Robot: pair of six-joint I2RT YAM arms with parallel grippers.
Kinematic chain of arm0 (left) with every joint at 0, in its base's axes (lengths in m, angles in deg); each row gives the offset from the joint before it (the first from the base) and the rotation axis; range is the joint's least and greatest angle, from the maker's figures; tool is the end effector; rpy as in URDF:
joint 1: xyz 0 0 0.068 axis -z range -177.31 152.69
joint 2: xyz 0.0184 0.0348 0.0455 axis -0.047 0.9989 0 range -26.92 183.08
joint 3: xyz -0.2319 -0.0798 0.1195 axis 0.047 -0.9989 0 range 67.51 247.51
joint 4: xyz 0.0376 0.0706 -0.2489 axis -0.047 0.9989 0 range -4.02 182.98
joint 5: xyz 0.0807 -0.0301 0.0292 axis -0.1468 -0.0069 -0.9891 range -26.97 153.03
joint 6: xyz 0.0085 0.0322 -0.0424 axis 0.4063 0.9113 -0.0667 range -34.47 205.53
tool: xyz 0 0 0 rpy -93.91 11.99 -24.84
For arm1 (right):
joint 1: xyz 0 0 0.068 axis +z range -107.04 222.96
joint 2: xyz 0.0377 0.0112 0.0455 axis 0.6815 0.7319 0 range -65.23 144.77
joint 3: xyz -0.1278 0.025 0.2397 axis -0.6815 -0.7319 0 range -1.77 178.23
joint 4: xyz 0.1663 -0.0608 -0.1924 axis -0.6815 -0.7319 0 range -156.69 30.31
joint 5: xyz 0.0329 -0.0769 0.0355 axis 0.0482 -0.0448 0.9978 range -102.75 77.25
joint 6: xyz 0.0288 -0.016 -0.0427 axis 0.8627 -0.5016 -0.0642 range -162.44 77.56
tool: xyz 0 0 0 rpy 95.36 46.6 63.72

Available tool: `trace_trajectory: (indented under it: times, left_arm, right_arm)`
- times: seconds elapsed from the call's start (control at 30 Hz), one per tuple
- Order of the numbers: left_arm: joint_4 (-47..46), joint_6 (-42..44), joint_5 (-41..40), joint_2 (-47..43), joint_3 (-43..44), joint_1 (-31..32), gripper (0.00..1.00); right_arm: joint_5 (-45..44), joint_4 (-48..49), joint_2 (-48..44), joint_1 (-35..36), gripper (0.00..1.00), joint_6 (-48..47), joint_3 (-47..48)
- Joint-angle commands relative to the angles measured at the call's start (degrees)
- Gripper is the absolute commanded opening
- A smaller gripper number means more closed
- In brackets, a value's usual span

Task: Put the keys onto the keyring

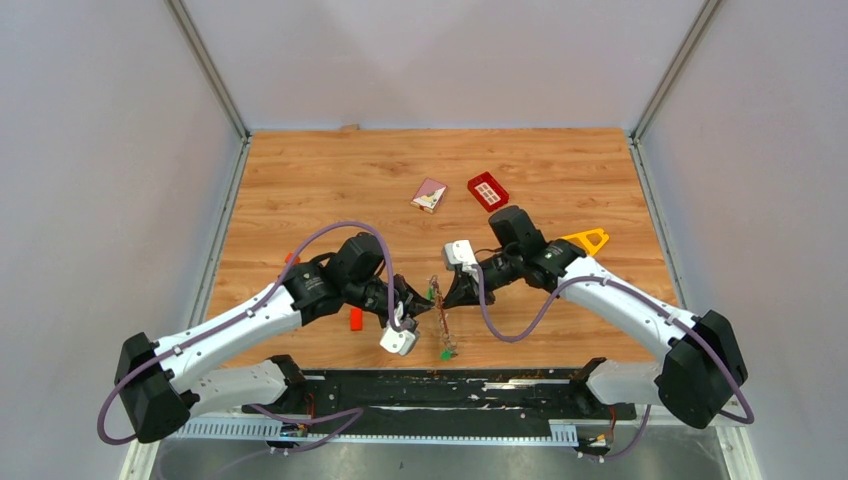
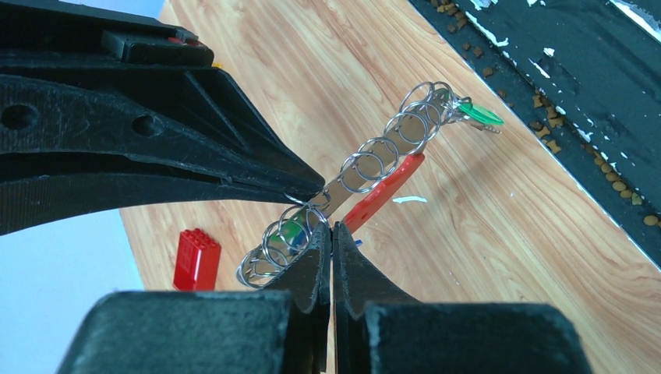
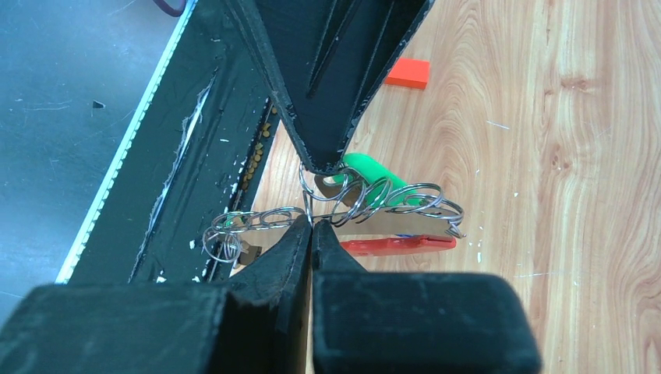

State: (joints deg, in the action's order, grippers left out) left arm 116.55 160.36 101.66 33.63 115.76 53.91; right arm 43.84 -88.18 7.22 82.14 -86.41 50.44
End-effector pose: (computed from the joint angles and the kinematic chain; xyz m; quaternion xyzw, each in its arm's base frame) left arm 0.1186 -0.1831 0.2805 0.8309 0.2745 -0.2196 0.4313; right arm 0.1770 0.1828 0.2664 -0.6718 0.5056 0.4303 0.3285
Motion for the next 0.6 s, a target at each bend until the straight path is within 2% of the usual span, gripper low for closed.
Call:
trace_trajectory:
  times: [0.0,0.57]
  left_arm:
    - [2.8,1.1,2.9,-1.1,-1.1,0.5,0.0]
    - [5.5,5.4,3.7,-1.1,-1.7,0.7,0.0]
  right_arm:
    - [1.3,4.5,0.4,-1.4,0.0,1.6,3.5]
    - [3.4,4.9,1.4,-2.7,0.0,3.0,3.7]
